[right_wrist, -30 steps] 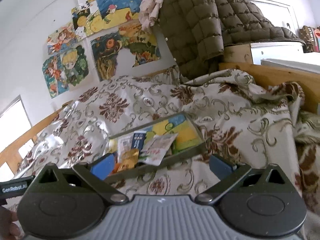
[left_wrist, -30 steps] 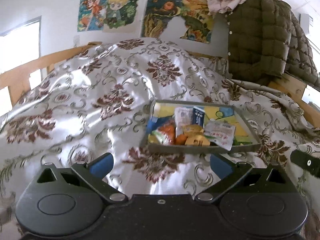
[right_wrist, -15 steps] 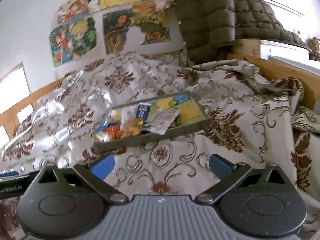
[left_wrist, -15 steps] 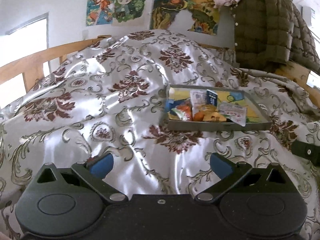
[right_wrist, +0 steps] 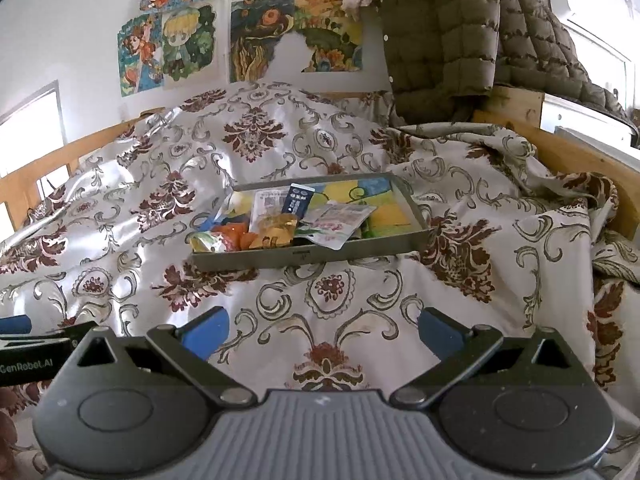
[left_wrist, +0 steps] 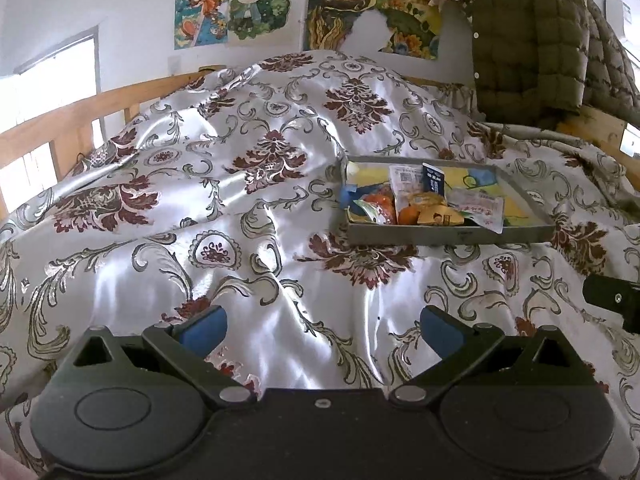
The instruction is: Organize snacks
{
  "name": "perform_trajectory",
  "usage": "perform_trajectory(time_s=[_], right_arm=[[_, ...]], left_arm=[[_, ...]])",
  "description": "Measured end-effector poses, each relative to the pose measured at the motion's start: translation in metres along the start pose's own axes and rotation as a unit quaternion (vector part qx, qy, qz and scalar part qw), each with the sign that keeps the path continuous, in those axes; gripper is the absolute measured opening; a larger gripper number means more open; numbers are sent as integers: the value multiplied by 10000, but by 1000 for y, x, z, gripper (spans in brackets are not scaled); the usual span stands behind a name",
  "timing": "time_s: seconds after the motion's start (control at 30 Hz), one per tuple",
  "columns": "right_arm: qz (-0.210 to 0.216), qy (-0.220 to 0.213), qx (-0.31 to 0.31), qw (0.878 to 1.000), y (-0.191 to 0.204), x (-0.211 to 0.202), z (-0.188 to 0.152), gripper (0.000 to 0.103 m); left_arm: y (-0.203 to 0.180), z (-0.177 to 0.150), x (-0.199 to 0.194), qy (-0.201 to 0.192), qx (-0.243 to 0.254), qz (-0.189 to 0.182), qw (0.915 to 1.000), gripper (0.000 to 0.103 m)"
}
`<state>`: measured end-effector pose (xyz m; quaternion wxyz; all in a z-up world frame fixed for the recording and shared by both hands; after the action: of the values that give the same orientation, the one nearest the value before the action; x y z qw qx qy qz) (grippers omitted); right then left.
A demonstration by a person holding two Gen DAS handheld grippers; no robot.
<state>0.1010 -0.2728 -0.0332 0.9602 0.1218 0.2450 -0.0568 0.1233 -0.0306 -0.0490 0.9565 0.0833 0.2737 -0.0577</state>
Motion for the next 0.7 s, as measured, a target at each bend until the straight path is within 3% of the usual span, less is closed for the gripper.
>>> perform_trajectory(time_s=[0.7], right_arm=[[-26,48,9,10000,-1,1,-1,103]], left_arm=[[4,-3,0,47,-102,47,9999,102]])
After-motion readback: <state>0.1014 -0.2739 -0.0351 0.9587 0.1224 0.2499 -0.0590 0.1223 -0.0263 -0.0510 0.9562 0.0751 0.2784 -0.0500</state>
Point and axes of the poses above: each gripper's, at about its wrist camera, not at the fingertips, and x roughly the way its jaws point, y to its left, z to its top, the point moved 7 cm from there along x, roughly the way its jaws point, and after that the axes turned 11 degrees about x, right-handed, at the moved point
